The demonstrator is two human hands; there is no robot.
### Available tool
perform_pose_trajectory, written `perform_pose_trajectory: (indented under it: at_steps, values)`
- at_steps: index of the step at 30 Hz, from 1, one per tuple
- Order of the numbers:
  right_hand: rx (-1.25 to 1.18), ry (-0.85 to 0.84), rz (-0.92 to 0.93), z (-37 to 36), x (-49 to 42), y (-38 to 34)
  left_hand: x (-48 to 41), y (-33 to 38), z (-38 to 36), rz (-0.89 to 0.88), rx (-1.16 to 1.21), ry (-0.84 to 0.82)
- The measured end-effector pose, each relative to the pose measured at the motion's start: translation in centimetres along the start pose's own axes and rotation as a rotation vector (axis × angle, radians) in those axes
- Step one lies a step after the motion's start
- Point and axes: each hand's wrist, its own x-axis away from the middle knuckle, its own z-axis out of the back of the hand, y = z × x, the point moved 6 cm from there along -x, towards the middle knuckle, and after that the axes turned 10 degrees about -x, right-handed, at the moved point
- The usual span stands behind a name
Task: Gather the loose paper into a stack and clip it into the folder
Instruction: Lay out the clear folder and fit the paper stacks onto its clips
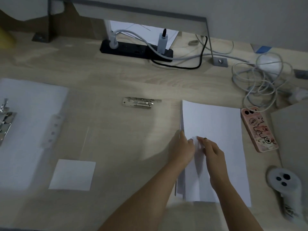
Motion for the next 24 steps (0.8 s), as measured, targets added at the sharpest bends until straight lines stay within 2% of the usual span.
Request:
perform_pose_trajectory:
  at_steps: [3, 7, 10, 14, 18, 22, 24]
  values:
    - [-0.006, 0.045, 0.046, 1.3, 0.2, -1.4, 0.4, 0.1, 0.5, -0.06, 0.064, 0.005]
    - [0.008, 0.226, 0.096, 5.1, 0.0, -3.7, 2.3, 0.5, 4.0, -0.209, 0.299, -0.04]
    - [-0.038, 0.193, -0.006, 5.1, 0.4, -3.3, 3.8, -1.1, 7.7, -0.291, 0.363, -0.019]
    - [-0.102, 0.074, -0.019, -0.3, 2.8, -2.9, 5.3, -5.9, 13.2, -0.227, 0.413, 0.15]
    - [-0.148, -0.024, -0.085, -6.8, 5.1, -1.3, 6.4, -12.2, 17.5, -0.082, 0.297, 0.373]
    - [-0.114, -0.067, -0.151, -10.7, 5.4, 0.3, 6.6, -16.2, 19.1, -0.001, 0.277, 0.39]
    - [-0.081, -0.07, -0.15, -11.7, 5.2, 0.5, 5.9, -17.2, 19.4, 0.055, 0.183, 0.377]
